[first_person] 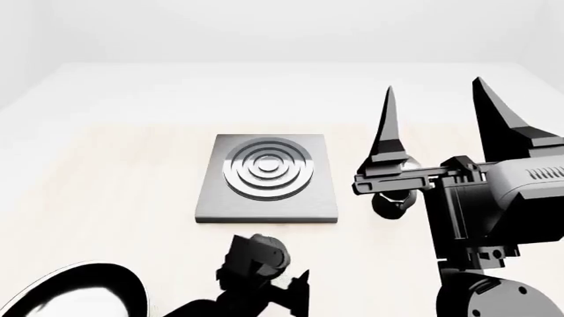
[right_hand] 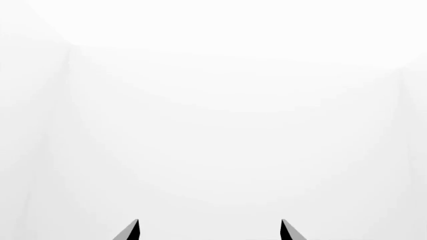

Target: Turn on the stove and put the moka pot on it.

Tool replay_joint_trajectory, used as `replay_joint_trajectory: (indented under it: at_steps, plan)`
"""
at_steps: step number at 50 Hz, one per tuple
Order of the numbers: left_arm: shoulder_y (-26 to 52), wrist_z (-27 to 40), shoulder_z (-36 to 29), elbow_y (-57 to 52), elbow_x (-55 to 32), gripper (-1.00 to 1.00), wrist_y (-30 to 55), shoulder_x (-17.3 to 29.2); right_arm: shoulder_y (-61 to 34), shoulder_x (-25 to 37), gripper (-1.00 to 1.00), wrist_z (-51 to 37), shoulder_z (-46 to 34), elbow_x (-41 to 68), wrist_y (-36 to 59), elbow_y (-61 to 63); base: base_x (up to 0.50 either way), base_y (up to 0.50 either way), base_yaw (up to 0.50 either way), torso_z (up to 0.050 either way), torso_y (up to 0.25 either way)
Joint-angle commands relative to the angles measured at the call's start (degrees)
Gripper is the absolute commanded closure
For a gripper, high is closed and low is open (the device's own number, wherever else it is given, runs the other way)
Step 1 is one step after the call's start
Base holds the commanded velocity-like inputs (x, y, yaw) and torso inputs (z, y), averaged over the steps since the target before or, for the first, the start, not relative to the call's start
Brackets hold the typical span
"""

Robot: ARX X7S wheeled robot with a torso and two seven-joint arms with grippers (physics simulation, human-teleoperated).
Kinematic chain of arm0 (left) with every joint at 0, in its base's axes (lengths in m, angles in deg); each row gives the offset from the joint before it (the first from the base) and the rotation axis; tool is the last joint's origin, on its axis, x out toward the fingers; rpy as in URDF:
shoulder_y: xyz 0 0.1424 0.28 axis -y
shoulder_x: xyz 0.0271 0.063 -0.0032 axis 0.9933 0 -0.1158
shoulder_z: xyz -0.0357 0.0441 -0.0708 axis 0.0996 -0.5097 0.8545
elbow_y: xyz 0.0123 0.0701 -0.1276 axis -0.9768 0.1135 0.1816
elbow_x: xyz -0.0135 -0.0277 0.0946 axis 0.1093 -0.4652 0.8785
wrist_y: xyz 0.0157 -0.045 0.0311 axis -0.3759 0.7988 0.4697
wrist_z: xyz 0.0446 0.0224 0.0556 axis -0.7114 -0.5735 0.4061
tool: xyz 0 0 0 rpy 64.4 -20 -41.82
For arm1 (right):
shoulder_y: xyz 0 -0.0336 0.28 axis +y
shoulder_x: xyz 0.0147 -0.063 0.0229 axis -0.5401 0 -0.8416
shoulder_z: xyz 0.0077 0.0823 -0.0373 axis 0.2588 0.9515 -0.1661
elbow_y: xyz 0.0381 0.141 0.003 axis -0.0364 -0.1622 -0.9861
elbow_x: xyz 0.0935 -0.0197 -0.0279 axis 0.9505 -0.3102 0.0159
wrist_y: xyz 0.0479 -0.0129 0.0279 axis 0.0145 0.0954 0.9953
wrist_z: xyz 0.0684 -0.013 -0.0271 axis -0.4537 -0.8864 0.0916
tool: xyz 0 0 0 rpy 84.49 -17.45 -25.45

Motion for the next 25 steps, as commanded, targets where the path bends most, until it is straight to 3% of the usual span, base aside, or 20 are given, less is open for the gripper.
replay_joint_trajectory:
  at_steps: [1, 25]
  plan:
    - [0.9, 0.1, -1.2, -2.3, -1.1, -1.00, 1.1, -0.4, 0.3, 0.2, -1.00, -0.2, 0.0, 0.2, -0.2, 0.0, 0.00, 0.00, 0.00, 0.000, 0.000]
    - [7.4, 1.8, 0.4, -2.9, -1.7, -1.00, 2.2, -1.0, 0.9, 0.8, -1.00, -0.5, 0.7, 0.9, -0.8, -0.5, 0.00, 0.00, 0.00, 0.000, 0.000]
